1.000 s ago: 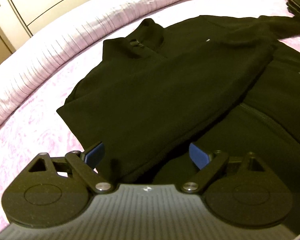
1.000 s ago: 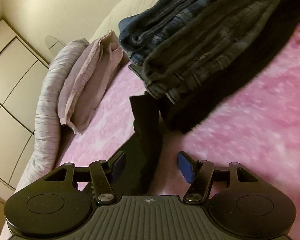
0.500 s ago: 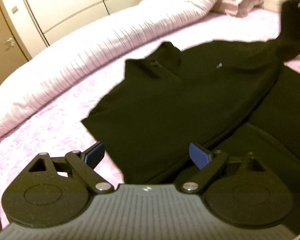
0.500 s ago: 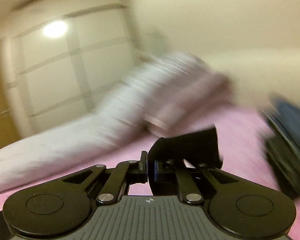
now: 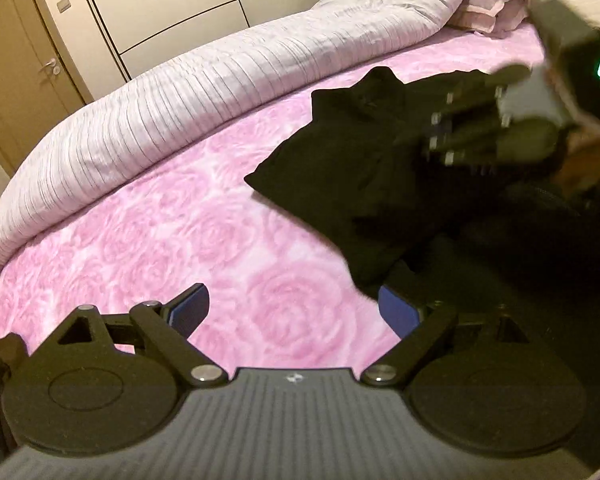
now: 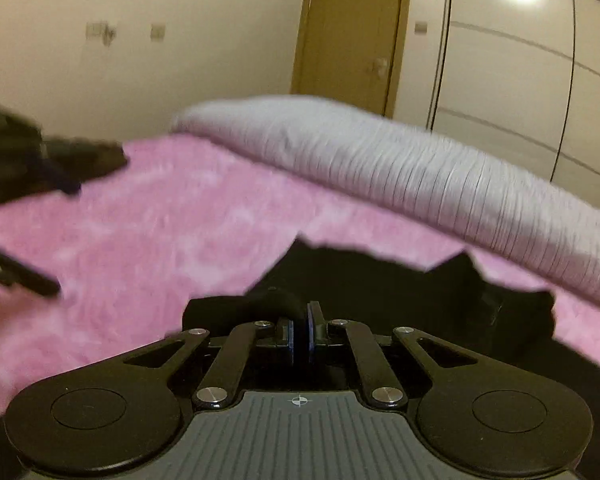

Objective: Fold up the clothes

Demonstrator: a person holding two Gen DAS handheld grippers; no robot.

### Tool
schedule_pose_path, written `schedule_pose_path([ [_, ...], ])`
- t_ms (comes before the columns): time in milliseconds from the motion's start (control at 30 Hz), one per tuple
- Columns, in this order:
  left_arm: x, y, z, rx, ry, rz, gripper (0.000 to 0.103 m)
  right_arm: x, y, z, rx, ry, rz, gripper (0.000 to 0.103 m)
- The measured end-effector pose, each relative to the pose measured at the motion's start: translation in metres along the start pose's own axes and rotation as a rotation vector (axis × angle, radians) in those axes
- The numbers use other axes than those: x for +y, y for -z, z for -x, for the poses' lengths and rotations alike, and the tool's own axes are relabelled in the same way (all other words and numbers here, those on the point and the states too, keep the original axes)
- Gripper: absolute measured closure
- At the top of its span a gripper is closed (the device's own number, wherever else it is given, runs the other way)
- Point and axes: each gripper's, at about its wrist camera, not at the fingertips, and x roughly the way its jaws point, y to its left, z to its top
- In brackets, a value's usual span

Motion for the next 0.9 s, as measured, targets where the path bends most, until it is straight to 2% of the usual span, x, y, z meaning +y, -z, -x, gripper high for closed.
schedule_pose_path([
  [100, 0.006, 0.004, -0.009, -0.001, 0.008, 0.031, 0.013, -0.013, 0.004, -0.006, 0.035, -0.003, -0.036, 0.097],
  [233, 0.009, 0.002, -0.023, -0.009, 0.037, 0.091, 0.013, -0.019, 0.005, 0.015, 0.086, -0.035, -0.049, 0.095],
  [333, 0.011, -0.007, -0.032, -0.011, 0.114, 0.165, 0.014, -0.034, 0.010, 0.036, 0.086, -0.035, -0.028, 0.079],
  [400, 0.012, -0.015, -0.042, -0.003, 0.179, 0.226, 0.014, -0.039, 0.018, 0.054, 0.086, -0.016, -0.009, 0.059],
  [467, 0.014, -0.026, -0.054, 0.012, 0.252, 0.291, 0.014, -0.042, 0.028, 0.070, 0.087, 0.007, 0.019, 0.052],
  [600, 0.020, -0.044, -0.083, 0.042, 0.371, 0.406, 0.014, -0.057, 0.045, 0.100, 0.072, 0.070, 0.029, 0.050],
  [700, 0.012, -0.059, -0.095, 0.033, 0.399, 0.305, 0.016, -0.072, 0.059, 0.120, 0.071, 0.140, 0.023, 0.049],
  [800, -0.018, -0.068, -0.087, -0.020, 0.330, -0.007, 0.019, -0.087, 0.074, 0.135, 0.096, 0.197, 0.012, 0.048],
  [900, -0.049, -0.063, -0.070, -0.078, 0.279, -0.226, 0.021, -0.104, 0.087, 0.144, 0.118, 0.247, -0.033, 0.047],
])
